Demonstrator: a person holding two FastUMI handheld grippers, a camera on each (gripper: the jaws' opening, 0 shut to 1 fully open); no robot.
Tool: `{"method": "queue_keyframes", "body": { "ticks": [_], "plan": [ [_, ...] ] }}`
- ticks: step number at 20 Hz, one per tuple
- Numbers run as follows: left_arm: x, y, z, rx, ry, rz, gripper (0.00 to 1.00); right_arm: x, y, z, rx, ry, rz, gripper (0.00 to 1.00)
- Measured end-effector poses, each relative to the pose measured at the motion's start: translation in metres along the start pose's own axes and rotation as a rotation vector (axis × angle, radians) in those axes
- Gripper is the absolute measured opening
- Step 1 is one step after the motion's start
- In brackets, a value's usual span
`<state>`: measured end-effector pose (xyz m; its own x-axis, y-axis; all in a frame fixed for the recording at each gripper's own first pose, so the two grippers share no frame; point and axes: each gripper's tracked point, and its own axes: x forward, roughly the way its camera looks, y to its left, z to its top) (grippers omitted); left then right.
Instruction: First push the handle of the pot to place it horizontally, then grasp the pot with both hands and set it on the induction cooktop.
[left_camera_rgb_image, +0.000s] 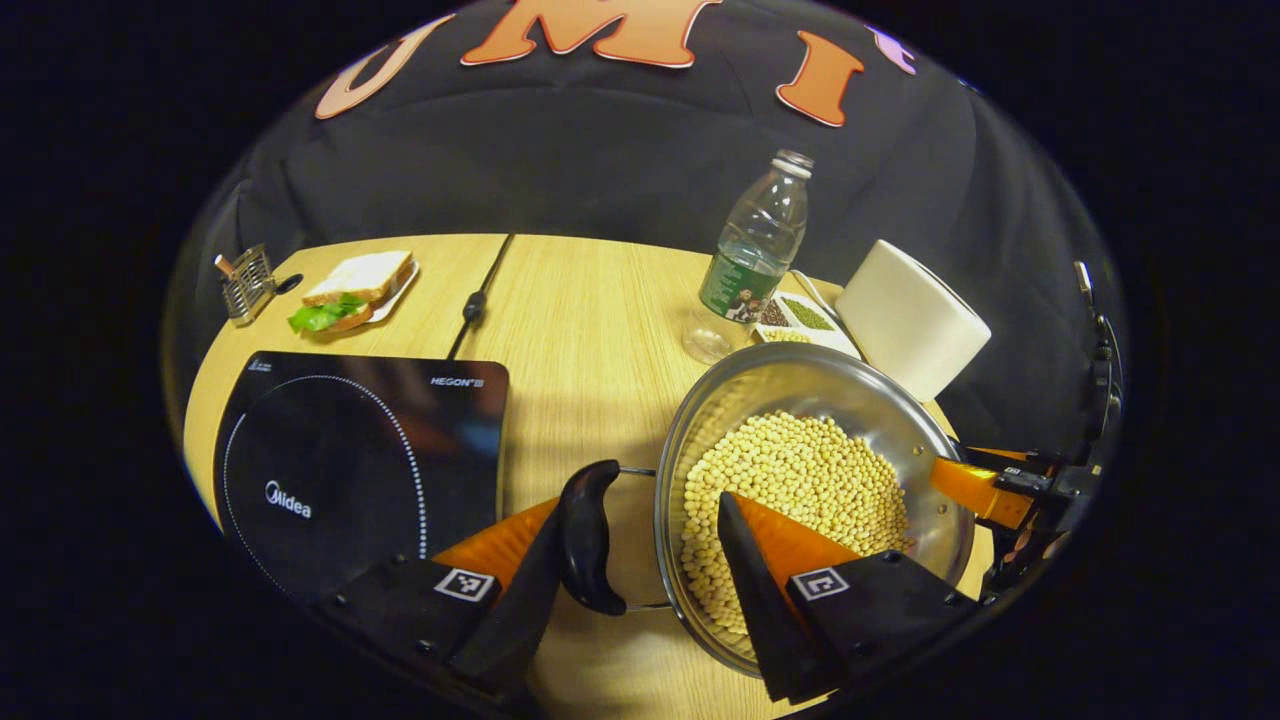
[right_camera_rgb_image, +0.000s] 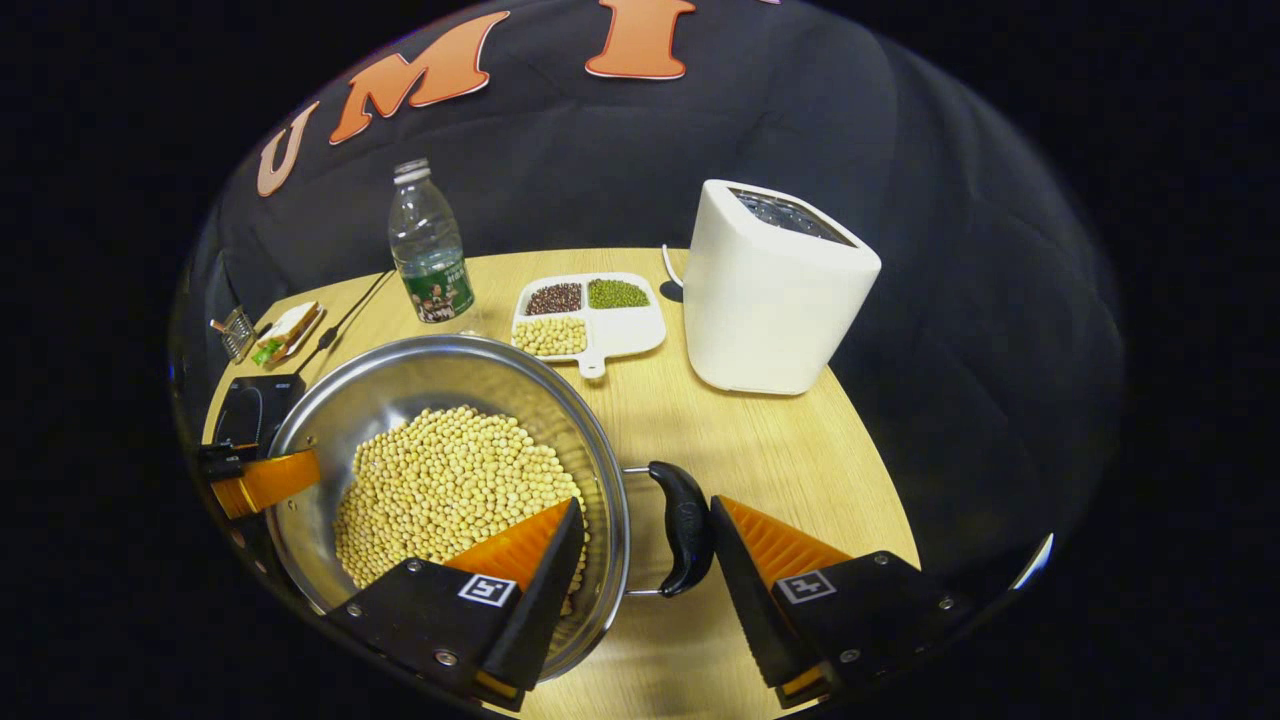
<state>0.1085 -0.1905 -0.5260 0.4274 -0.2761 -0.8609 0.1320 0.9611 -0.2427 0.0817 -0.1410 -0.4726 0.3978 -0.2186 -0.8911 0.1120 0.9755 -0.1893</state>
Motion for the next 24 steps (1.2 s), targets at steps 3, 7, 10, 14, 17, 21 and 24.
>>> {"method": "queue_keyframes", "body": {
  "ticks": [3,7,10,14,17,21,24],
  "plan": [
    [0.012,0.0,0.001,0.008,-0.017,0.009,0.85,0.002,0.006,-0.012,0.034,0.036,0.011,0.8],
    [0.016,0.006,0.002,0.069,-0.036,0.07,0.82,0.012,0.004,-0.015,0.002,0.039,-0.013,0.8],
    [0.018,0.007,0.002,0.077,-0.053,0.084,0.78,0.014,0.005,-0.014,-0.022,0.027,-0.051,0.81],
    [0.02,0.01,0.005,0.083,-0.079,0.104,0.8,0.01,0.004,-0.012,-0.015,0.017,-0.038,0.78],
    [0.016,0.009,0.002,0.079,-0.082,0.099,0.76,0.0,0.003,-0.006,-0.077,-0.027,-0.06,0.73],
    [-0.008,0.009,0.014,0.087,-0.13,0.108,0.76,-0.019,0.005,0.001,-0.077,-0.068,-0.051,0.72],
    [-0.033,0.015,0.025,0.114,-0.182,0.128,0.75,-0.039,0.009,0.008,-0.06,-0.105,-0.04,0.72]
  ]
}}
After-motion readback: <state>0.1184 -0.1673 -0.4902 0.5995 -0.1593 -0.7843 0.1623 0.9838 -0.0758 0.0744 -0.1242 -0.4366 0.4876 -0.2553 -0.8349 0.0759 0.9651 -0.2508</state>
